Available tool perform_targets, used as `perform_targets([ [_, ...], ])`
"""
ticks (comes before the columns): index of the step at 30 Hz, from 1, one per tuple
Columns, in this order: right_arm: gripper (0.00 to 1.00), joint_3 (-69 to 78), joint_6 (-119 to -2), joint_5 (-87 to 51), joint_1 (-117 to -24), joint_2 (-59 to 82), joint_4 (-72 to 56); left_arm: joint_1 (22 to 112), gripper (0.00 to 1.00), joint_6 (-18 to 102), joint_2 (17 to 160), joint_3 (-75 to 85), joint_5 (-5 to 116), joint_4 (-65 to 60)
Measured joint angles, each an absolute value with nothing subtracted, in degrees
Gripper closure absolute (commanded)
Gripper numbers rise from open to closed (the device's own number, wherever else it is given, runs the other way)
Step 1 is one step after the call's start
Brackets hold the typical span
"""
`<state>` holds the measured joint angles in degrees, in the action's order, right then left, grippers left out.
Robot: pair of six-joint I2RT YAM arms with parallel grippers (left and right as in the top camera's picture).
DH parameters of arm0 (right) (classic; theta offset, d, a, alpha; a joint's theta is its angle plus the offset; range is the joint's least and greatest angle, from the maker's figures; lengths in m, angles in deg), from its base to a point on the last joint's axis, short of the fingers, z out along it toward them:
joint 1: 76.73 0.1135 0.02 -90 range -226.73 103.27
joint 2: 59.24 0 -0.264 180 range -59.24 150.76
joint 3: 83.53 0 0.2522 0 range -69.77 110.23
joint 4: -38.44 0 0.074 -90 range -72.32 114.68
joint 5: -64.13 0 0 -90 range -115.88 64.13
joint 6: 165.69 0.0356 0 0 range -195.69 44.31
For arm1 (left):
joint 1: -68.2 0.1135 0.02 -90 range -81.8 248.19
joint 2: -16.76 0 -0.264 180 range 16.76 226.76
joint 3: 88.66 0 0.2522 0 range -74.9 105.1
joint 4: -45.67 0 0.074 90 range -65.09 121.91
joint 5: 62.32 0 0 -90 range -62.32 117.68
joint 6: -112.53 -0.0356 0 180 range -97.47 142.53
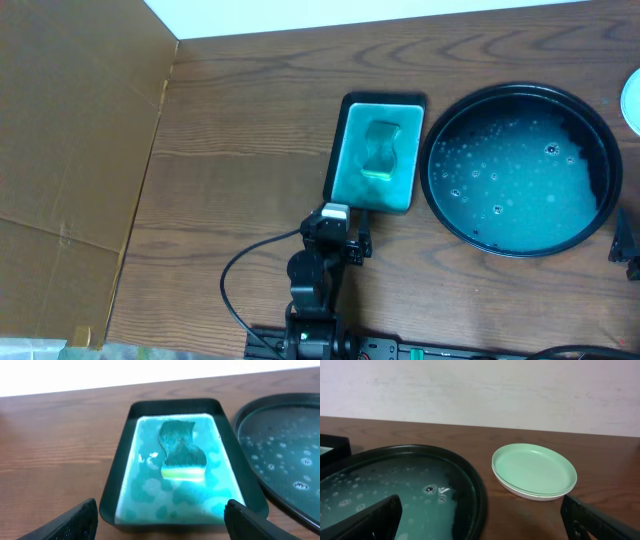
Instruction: Clean dirty plates on tray and stack at the side
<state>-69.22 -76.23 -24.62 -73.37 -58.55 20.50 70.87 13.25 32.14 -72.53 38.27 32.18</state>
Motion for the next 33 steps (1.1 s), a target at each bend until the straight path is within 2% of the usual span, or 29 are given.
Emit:
perform_targets([
  [12,0.01,-69.2,-76.2,-24.6,-73.4,-58.6,20.5,70.9,0.19,22.6,20.4,-73.7,32.0,30.1],
  [33,0.01,-69.2,-76.2,-24.6,-73.4,-58.6,20.5,70.9,0.19,22.1,17.4,-73.7,31.1,30.0],
])
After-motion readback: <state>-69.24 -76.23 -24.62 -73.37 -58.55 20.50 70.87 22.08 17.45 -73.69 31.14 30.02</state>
